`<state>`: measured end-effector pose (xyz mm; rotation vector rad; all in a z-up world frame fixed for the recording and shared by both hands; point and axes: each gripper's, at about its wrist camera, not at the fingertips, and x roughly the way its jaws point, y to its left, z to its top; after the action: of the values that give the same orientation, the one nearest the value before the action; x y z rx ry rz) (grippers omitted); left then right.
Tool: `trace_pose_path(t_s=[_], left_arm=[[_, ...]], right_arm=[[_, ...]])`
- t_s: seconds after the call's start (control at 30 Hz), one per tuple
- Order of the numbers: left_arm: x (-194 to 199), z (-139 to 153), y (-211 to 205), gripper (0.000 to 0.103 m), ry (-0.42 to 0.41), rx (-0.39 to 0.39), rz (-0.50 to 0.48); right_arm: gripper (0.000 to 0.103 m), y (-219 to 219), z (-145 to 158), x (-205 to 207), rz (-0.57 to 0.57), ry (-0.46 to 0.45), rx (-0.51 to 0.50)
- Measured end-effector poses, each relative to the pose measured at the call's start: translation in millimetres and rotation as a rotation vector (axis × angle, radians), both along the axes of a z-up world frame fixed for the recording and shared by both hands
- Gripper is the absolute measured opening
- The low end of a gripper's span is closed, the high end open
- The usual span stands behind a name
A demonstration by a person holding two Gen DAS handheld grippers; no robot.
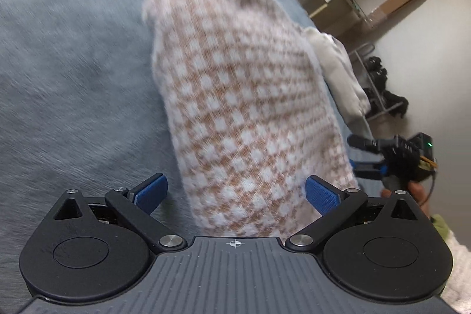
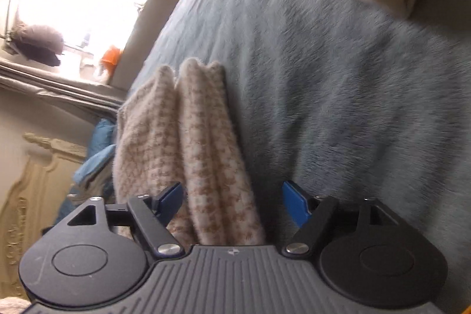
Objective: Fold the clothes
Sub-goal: 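Grasp the folded cardigan with the right gripper and lift it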
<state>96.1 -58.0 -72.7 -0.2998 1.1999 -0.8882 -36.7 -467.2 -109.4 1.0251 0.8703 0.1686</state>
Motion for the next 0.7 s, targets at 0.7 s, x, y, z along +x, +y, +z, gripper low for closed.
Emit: trace_pose_path(t_s=[0.7], left_arm=[[4, 3, -47, 0.102, 0.007, 0.064, -0.026]], right_arm=[[0.08, 45, 17, 61, 0.296, -0.021, -0.07]])
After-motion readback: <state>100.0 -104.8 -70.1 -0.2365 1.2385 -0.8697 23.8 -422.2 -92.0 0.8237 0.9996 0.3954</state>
